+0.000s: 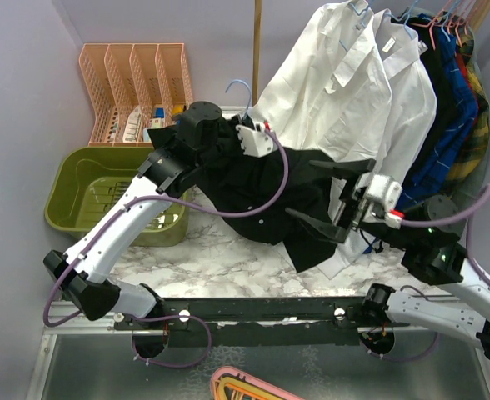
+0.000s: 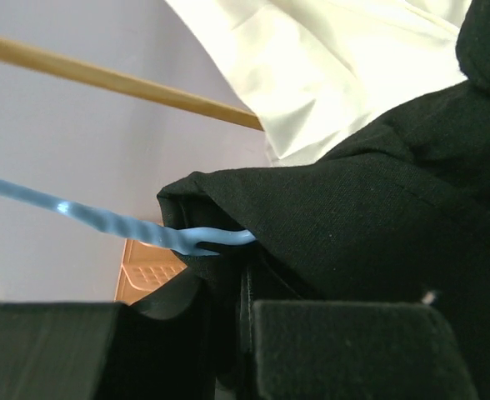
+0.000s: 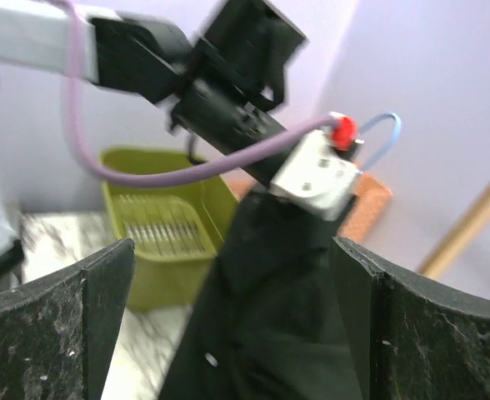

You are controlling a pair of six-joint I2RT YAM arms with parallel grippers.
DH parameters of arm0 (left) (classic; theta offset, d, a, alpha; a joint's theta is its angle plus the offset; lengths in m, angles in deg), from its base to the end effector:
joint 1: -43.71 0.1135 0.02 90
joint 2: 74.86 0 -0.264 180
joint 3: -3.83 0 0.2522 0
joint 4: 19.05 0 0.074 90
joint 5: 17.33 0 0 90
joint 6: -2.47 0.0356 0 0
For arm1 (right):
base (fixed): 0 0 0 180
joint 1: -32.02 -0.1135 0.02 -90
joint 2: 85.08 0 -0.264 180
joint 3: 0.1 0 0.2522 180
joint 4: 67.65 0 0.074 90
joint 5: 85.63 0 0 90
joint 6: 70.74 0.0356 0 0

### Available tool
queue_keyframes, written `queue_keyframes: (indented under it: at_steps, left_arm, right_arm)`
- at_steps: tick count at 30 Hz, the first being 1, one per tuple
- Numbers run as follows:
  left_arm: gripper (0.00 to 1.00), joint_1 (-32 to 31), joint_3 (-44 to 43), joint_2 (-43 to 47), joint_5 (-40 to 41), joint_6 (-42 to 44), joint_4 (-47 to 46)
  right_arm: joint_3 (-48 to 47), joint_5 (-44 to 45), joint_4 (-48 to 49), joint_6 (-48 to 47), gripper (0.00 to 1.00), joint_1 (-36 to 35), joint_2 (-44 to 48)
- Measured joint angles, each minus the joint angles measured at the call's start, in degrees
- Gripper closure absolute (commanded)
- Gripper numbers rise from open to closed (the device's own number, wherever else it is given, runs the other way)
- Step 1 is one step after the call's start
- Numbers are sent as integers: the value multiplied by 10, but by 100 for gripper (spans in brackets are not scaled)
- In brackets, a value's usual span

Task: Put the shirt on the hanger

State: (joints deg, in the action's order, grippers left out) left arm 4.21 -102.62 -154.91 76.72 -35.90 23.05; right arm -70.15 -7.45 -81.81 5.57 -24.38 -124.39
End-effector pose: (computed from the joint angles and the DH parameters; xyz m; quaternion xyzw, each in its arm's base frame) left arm 0.2375 -0.1925 0.4560 0.5538 0.5729 0.0918 0.5972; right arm 0.0696 0.1180 0.4407 -0.4090 0.4394 0.3477 0.7202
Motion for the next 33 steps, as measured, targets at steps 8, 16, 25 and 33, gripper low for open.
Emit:
queue_keyframes:
  at_steps: [8,16,25,33]
  left_arm:
    - [100,0,102,68,-63,141,12]
    - [100,0,136,115,-79,215,4]
    - [100,0,151,119,-80,224,-8]
    - [100,0,143,108,-82,219,-7]
  right_arm:
    - [-109,-71,-163,-31,28,177,-130]
    - [-98,-310,-260,-9,26,329,-185]
    - [-11,-420,-236,27,53,329,-144]
    - [82,-418,-156,49,98,329,-151]
